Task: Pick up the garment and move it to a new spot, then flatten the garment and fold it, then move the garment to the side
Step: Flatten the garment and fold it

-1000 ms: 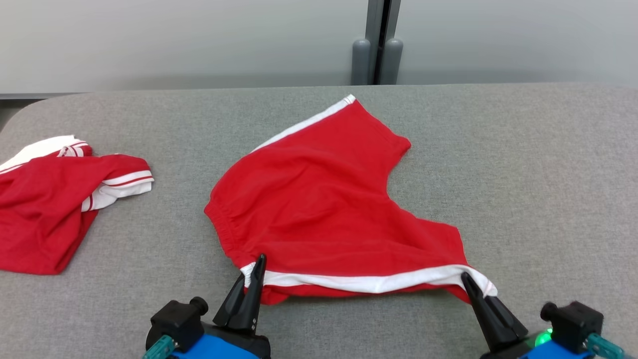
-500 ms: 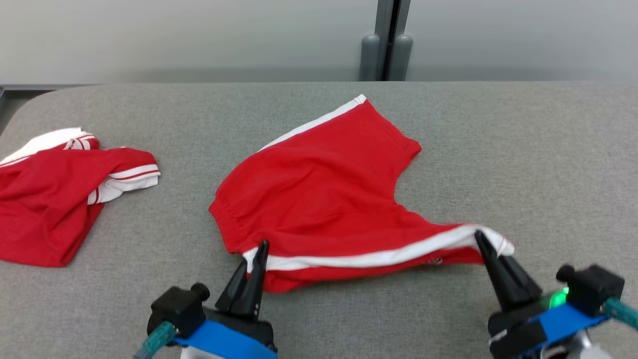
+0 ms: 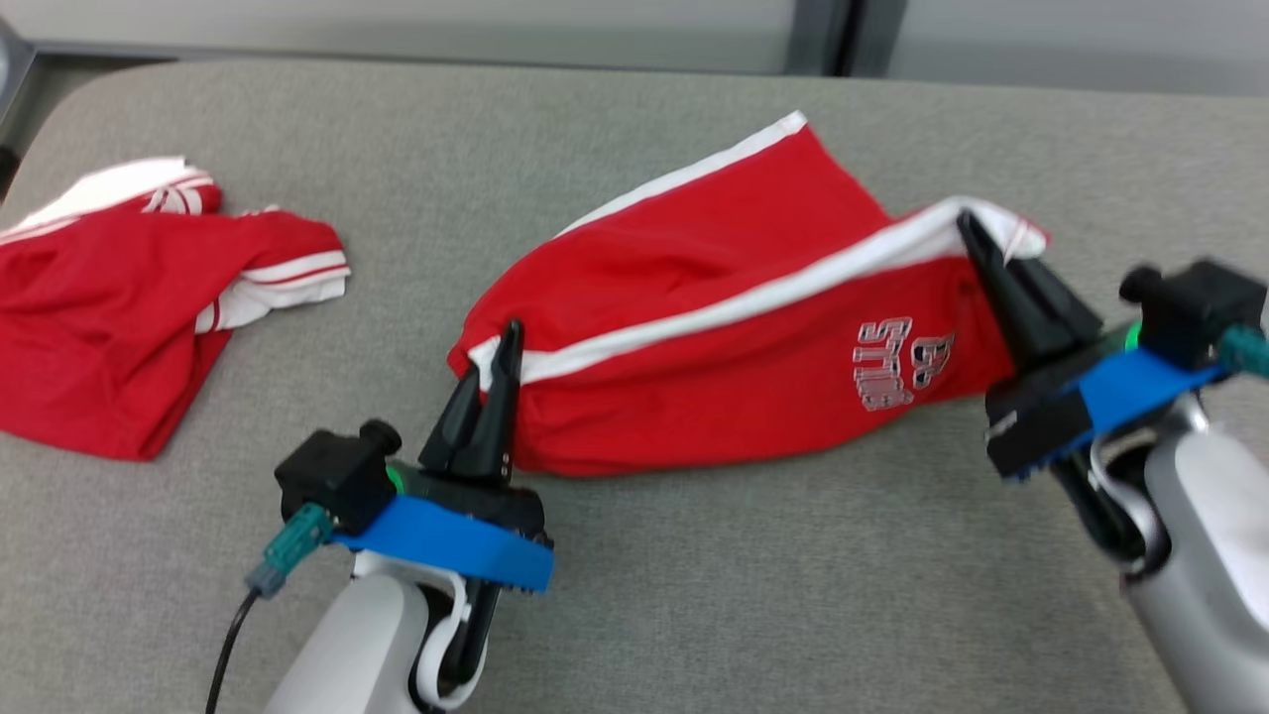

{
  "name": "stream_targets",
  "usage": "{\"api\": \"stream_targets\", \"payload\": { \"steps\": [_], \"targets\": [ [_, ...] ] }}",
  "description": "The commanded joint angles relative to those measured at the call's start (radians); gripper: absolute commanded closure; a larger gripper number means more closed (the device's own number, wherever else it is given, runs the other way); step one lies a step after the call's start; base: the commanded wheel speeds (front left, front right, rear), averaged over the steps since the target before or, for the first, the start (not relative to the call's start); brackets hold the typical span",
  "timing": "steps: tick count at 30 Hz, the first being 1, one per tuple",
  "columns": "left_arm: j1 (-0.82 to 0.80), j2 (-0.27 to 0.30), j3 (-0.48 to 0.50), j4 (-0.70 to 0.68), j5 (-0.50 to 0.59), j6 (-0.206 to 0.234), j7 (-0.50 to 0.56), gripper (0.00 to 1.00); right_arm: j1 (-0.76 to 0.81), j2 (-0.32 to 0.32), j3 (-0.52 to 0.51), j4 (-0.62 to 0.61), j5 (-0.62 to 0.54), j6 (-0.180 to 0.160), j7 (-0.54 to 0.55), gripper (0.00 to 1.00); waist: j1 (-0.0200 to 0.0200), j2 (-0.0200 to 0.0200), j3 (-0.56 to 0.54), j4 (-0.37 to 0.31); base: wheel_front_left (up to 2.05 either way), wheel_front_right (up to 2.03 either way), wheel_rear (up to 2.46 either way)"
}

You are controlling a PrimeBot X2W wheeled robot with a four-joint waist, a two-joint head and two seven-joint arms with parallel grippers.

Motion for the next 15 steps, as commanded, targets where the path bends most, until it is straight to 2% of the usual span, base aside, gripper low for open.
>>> {"api": "stream_targets", "payload": {
  "steps": [1,8,15],
  "targets": [
    [-0.043,-0.006,0.008,0.014,0.008,-0.004,-0.006,1.0,-0.071,-0.013,0.016,0.036,0.006,0.001,0.003,1.0,-0.0002,0.0,0.05,0.041,0.0,0.0,0.0],
    [-0.145,-0.043,0.036,0.06,0.026,-0.019,-0.008,1.0,-0.299,-0.026,0.087,0.199,0.012,0.001,0.004,1.0,-0.0002,0.0,0.141,0.088,0.0,0.0,0.0],
    [-0.212,-0.068,0.073,0.076,0.049,-0.028,-0.008,1.0,-0.503,-0.003,0.166,0.395,0.028,0.0,-0.001,1.0,-0.0002,0.0,0.218,0.113,0.0,0.0,0.0]
  ]
}}
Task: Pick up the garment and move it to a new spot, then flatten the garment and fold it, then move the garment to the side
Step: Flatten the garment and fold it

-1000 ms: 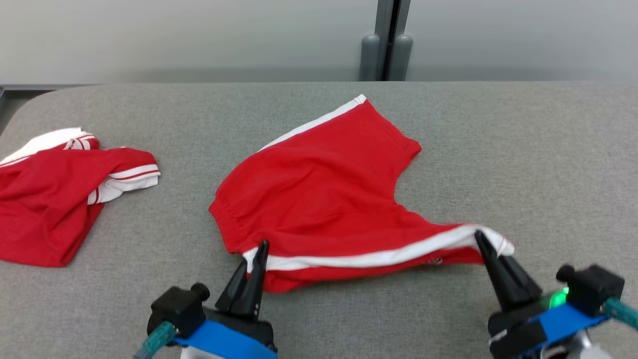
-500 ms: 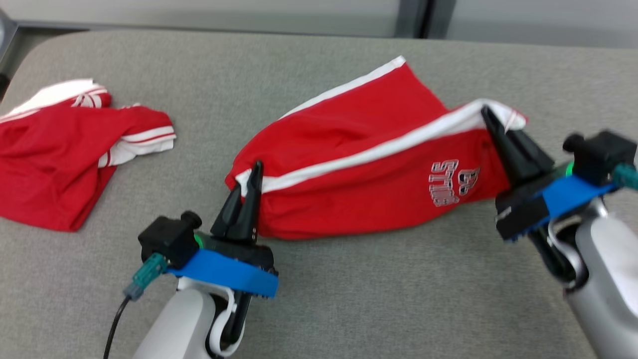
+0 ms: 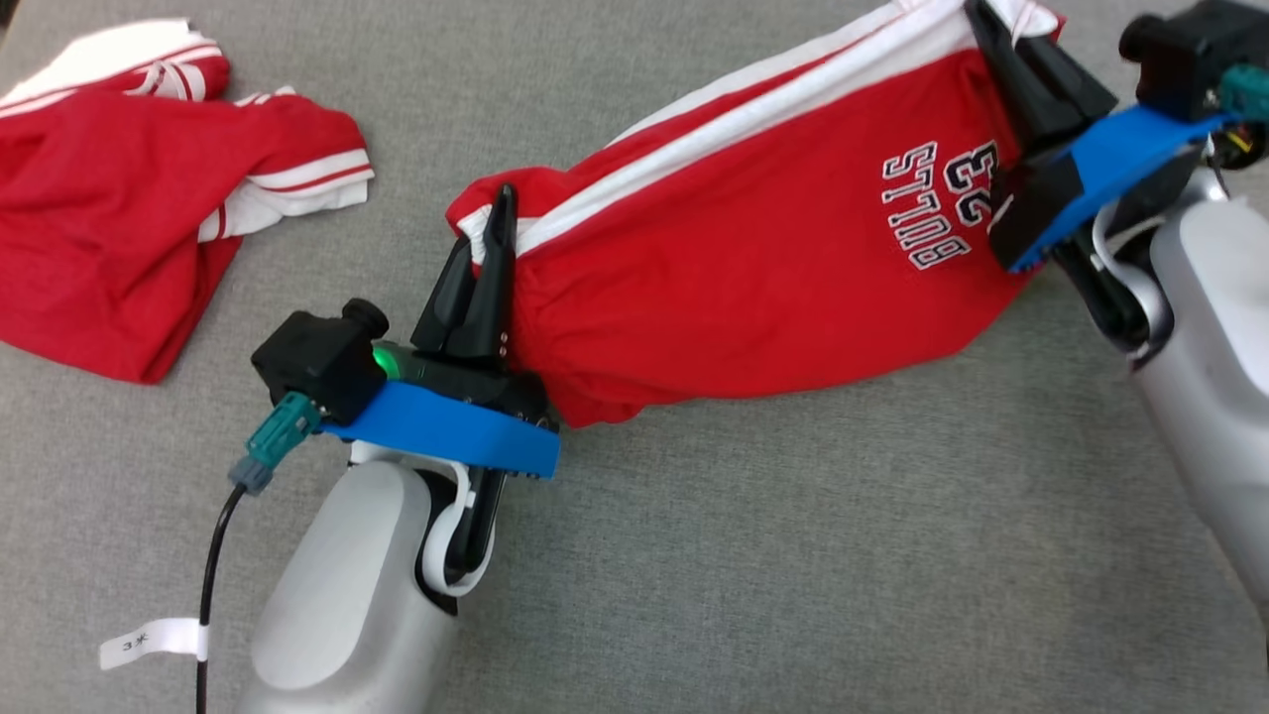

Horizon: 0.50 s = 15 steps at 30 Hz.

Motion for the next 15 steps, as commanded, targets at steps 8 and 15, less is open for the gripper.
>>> {"api": "stream_targets", "payload": {
  "steps": [8,15],
  "targets": [
    [-0.072,-0.013,0.003,0.044,0.016,-0.009,-0.005,1.0,-0.176,0.041,0.083,0.233,0.032,0.0,-0.036,1.0,-0.0003,0.0,0.068,0.03,0.0,0.0,0.0],
    [-0.098,-0.014,-0.012,0.094,0.001,-0.01,-0.005,0.1,-0.231,0.079,0.143,0.36,0.075,0.0,-0.058,0.0,-0.0003,0.0,0.064,0.018,0.0,0.0,0.0]
  ]
}}
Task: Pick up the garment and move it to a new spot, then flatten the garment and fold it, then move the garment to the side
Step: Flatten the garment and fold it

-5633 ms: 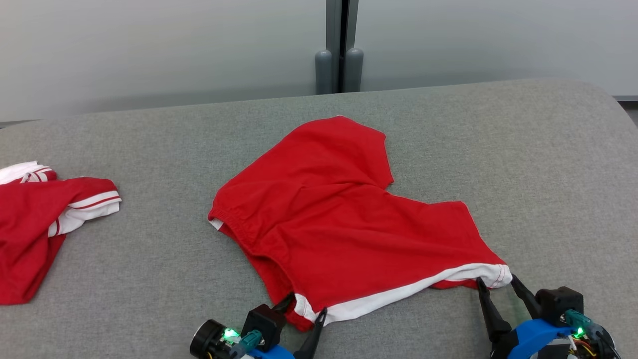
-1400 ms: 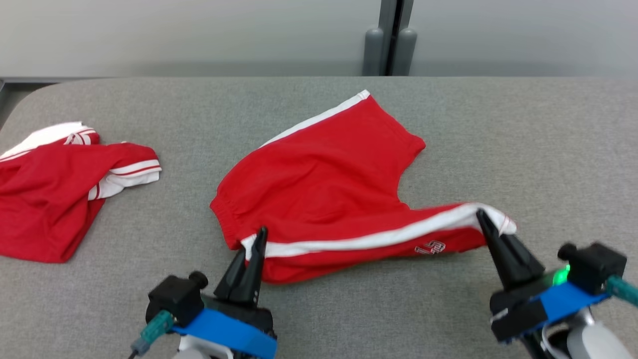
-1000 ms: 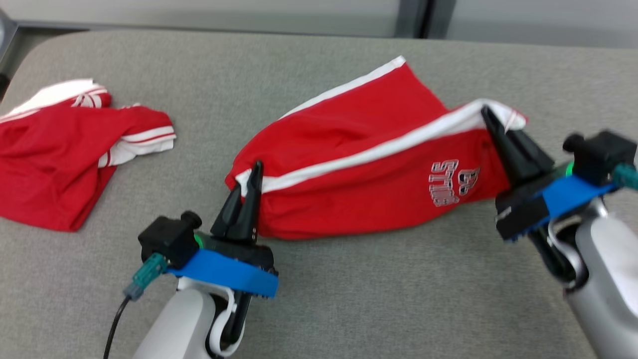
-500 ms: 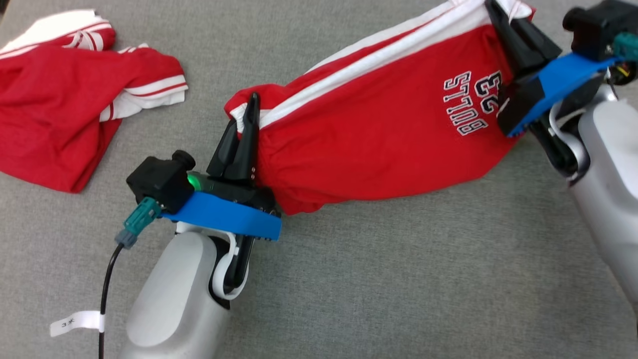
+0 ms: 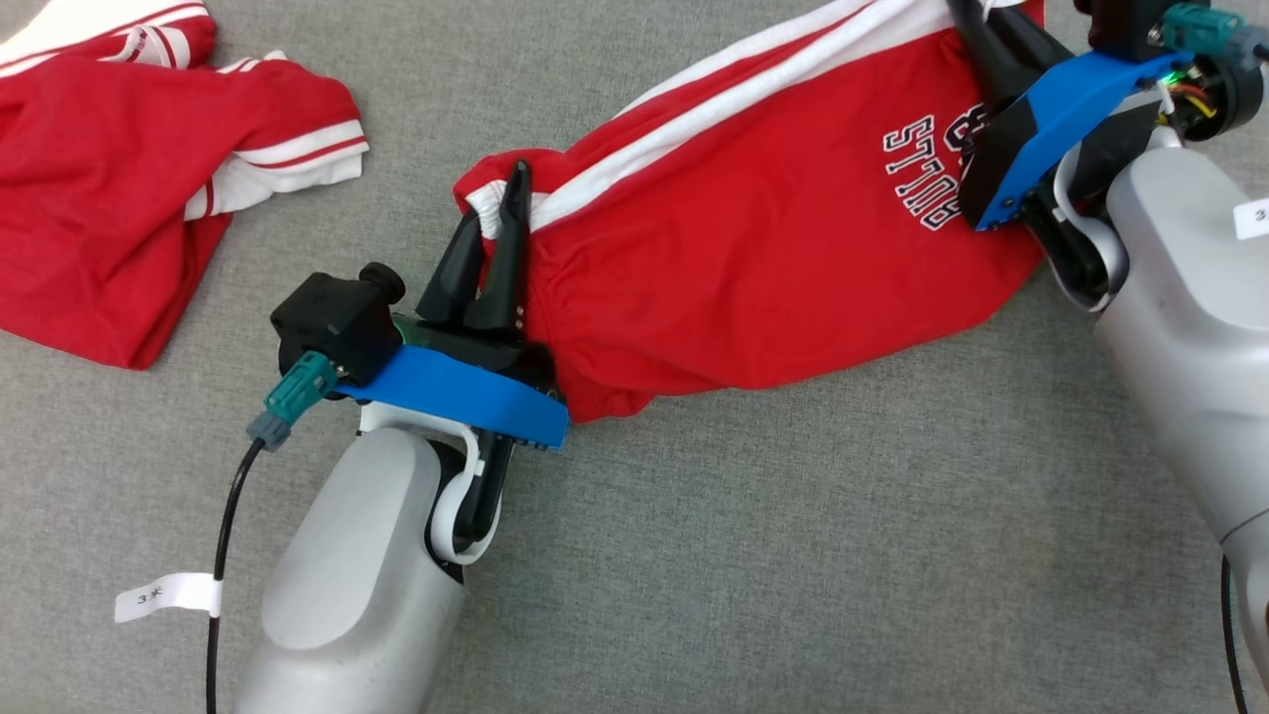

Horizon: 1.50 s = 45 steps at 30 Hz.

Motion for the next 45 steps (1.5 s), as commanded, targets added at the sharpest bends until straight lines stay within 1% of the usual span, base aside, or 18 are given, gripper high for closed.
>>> {"api": "stream_targets", "payload": {
  "steps": [1,5,9,10,14,17,22,27,32,35,39,45],
  "targets": [
    [-0.017,-0.001,-0.002,0.009,-0.004,-0.007,-0.005,0.0,-0.021,0.006,0.02,0.022,0.019,0.0,-0.02,0.0,-0.0002,0.0,-0.012,-0.005,0.0,0.0,0.0],
    [0.014,-0.001,-0.009,0.024,0.013,-0.007,-0.005,0.0,0.006,-0.014,0.059,0.049,0.05,0.0,-0.047,0.0,-0.0002,0.0,-0.049,-0.011,0.0,0.0,0.0],
    [0.054,-0.002,-0.008,0.019,0.03,-0.005,-0.005,0.0,0.048,-0.055,0.096,0.058,0.091,0.0,-0.066,0.0,-0.0002,0.0,-0.087,-0.013,0.0,0.0,0.0],
    [0.054,-0.002,-0.008,0.019,0.03,-0.005,-0.005,0.0,0.048,-0.055,0.096,0.058,0.091,0.0,-0.066,0.0,-0.0002,0.0,-0.087,-0.013,0.0,0.0,0.0],
    [0.117,-0.001,0.0,-0.002,0.054,0.003,-0.005,0.0,0.092,-0.094,0.125,0.059,0.128,0.0,-0.077,0.0,-0.0002,0.0,-0.124,-0.014,0.0,0.0,0.0],
    [0.161,-0.001,0.008,-0.015,0.083,0.011,-0.005,0.0,0.122,-0.11,0.134,0.068,0.162,0.0,-0.082,0.0,-0.0002,0.0,-0.148,-0.013,0.0,0.0,0.0],
    [0.222,-0.001,0.037,-0.051,0.123,0.015,-0.005,0.0,0.157,-0.115,0.153,0.091,0.199,0.0,-0.083,0.0,-0.0002,0.0,-0.173,-0.003,0.0,0.0,0.0],
    [0.262,-0.002,0.094,-0.125,0.153,0.026,-0.005,0.0,0.176,-0.116,0.172,0.121,0.221,0.0,-0.073,0.0,-0.0002,0.0,-0.184,0.017,0.0,0.0,0.0],
    [0.29,-0.002,0.172,-0.222,0.168,0.057,-0.005,0.0,0.188,-0.116,0.188,0.154,0.238,0.0,-0.057,0.0,-0.0002,0.0,-0.183,0.034,0.0,0.0,0.0],
    [0.297,-0.001,0.218,-0.27,0.157,0.069,-0.005,0.0,0.183,-0.12,0.194,0.175,0.247,0.0,-0.043,0.0,-0.0002,0.0,-0.173,0.04,0.0,0.0,0.0],
    [0.311,-0.002,0.261,-0.307,0.168,0.09,-0.005,0.0,0.178,-0.111,0.202,0.197,0.259,0.0,-0.022,0.0,-0.0002,0.0,-0.162,0.043,0.0,0.0,0.0],
    [0.326,-0.002,0.297,-0.327,0.182,0.112,-0.005,0.0,0.193,-0.092,0.228,0.198,0.28,0.001,0.011,0.0,-0.0002,0.0,-0.154,0.047,0.0,0.0,0.0]
  ]
}}
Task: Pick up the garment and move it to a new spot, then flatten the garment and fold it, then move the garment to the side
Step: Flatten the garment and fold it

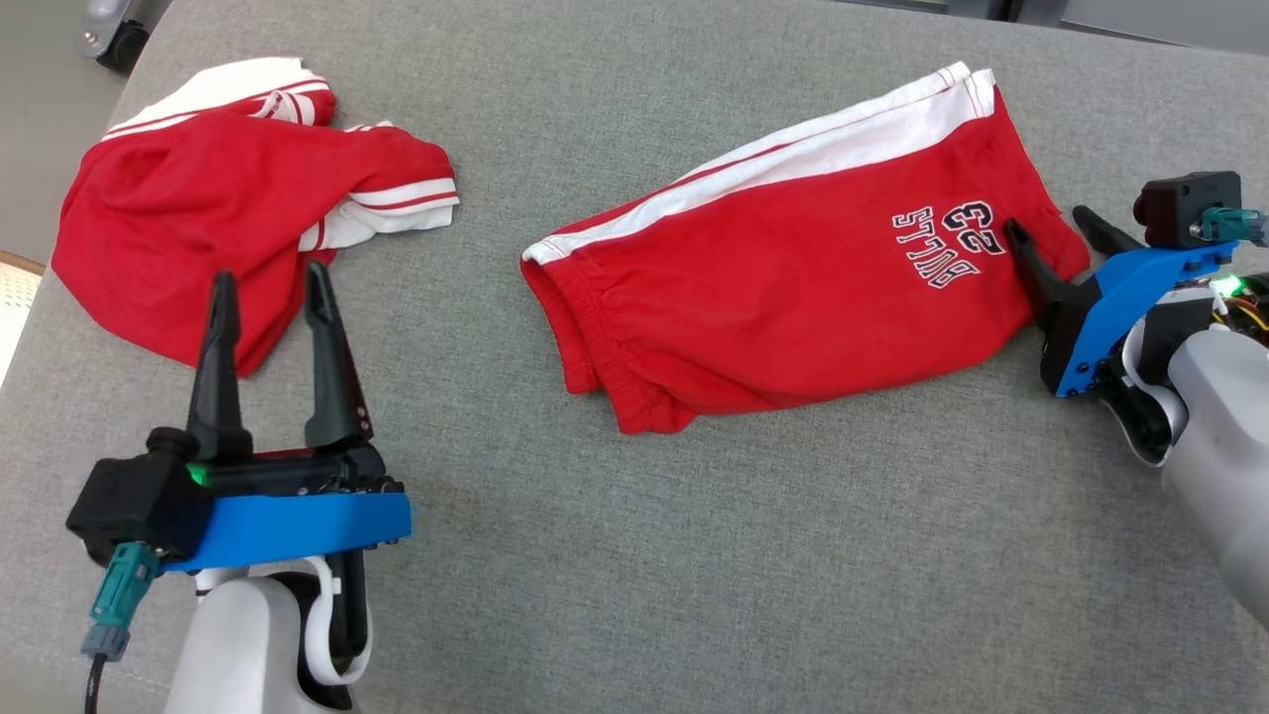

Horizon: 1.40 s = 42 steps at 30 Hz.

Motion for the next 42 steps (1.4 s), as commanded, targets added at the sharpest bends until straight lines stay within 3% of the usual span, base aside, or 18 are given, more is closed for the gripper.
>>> {"api": "stream_targets", "payload": {
  "steps": [1,3,13,23,28,38,42],
  "targets": [
    [0.008,-0.001,0.009,-0.008,0.001,0.008,-0.005,0.0,0.027,0.018,0.017,0.002,0.01,0.002,0.023,0.54,0.0001,0.0,0.0,0.0,0.0,0.0,0.0],
    [0.017,-0.001,0.014,-0.007,0.004,0.011,-0.005,0.0,0.029,0.019,0.022,-0.006,0.019,0.002,0.02,1.0,0.0001,0.0,-0.002,-0.001,0.0,0.0,0.0],
    [0.039,-0.001,0.022,0.014,0.04,0.008,-0.005,0.0,0.06,0.026,0.008,-0.07,0.083,0.001,-0.067,1.0,0.0001,0.0,-0.046,-0.057,0.0,0.0,0.0],
    [0.064,-0.001,0.058,0.028,0.073,-0.011,-0.005,0.0,0.225,0.008,-0.067,-0.16,0.166,0.001,-0.115,1.0,0.0001,0.0,-0.126,-0.164,0.0,0.0,0.0],
    [0.087,-0.001,0.073,0.031,0.084,-0.017,-0.005,0.0,0.327,-0.018,-0.166,-0.21,0.185,0.001,-0.119,1.0,0.0001,0.0,-0.158,-0.202,0.0,0.0,0.0],
    [0.112,-0.001,0.078,0.03,0.093,-0.024,-0.005,0.0,0.523,-0.086,-0.427,-0.253,0.097,0.001,-0.119,1.0,0.0001,0.0,-0.18,-0.229,0.0,0.0,0.0],
    [0.118,-0.001,0.078,0.034,0.095,-0.027,-0.005,0.0,0.567,-0.073,-0.504,-0.253,0.068,0.001,-0.119,1.0,0.0001,0.0,-0.187,-0.231,0.0,0.0,0.0]
  ]
}}
